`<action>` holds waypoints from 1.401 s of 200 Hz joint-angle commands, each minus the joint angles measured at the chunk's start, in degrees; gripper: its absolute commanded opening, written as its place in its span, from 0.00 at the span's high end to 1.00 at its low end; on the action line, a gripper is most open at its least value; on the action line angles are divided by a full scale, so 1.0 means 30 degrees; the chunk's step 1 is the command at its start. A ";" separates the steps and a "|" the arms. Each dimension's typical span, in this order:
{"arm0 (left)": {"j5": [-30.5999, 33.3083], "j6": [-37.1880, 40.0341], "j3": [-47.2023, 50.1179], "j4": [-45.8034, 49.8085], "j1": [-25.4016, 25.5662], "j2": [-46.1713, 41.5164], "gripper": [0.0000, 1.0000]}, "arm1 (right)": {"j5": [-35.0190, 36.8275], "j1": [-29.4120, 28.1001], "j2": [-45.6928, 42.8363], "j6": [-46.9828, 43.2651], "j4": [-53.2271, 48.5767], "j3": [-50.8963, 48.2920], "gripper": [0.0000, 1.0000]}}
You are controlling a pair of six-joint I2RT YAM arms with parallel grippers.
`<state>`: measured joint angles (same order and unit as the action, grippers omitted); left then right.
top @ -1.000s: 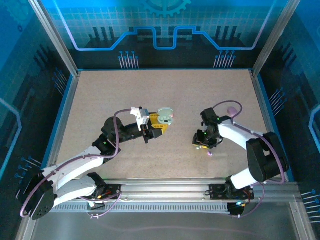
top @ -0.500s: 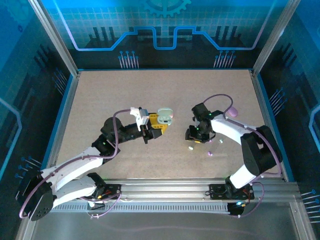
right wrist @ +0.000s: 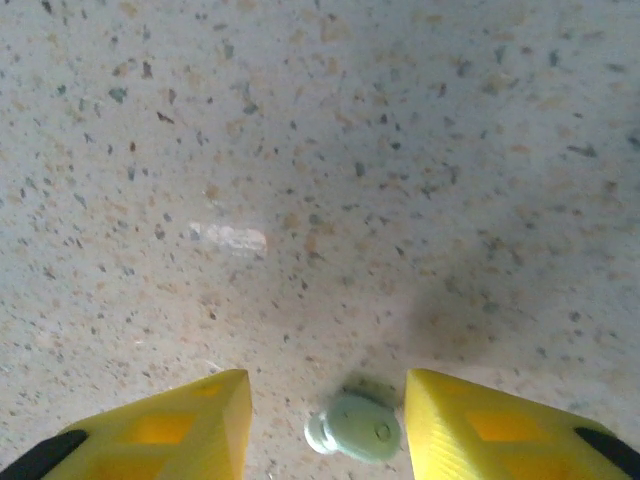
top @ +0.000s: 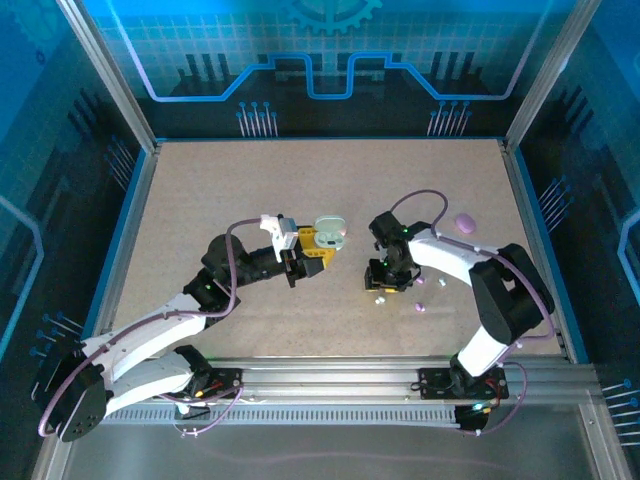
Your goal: Insert wireless bluetooth earbuds into charging case
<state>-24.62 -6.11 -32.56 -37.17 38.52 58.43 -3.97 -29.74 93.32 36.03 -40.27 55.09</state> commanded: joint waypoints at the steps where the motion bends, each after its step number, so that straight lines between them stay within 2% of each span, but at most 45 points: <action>1: 0.0335 0.0030 -0.0049 -0.0137 0.0148 -0.0493 0.74 | 0.1380 -0.0195 -0.1867 0.1634 -0.1126 -0.0363 0.52; 38: 0.0341 0.0045 -0.0042 -0.0140 0.0181 -0.0486 0.74 | -0.0283 -0.0310 -0.3205 0.3783 0.0145 -0.2266 0.46; 84: 0.0268 0.0015 0.0014 -0.0241 0.0176 -0.0421 0.74 | -0.0882 -0.0573 -0.2893 0.5316 0.1632 -0.3330 0.45; 151: 0.0268 0.0068 -0.0032 -0.0158 0.0195 -0.0406 0.74 | -0.1059 -0.0780 -0.1590 0.5253 0.2583 -0.2923 0.52; 280: 0.0297 0.0032 -0.0076 -0.0091 0.0174 -0.0318 0.74 | 0.0062 -0.0978 -0.0907 0.3937 0.1784 -0.1694 0.61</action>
<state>-24.21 -6.09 -32.56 -37.12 38.63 58.26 -5.78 -31.24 89.71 49.04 -33.58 48.23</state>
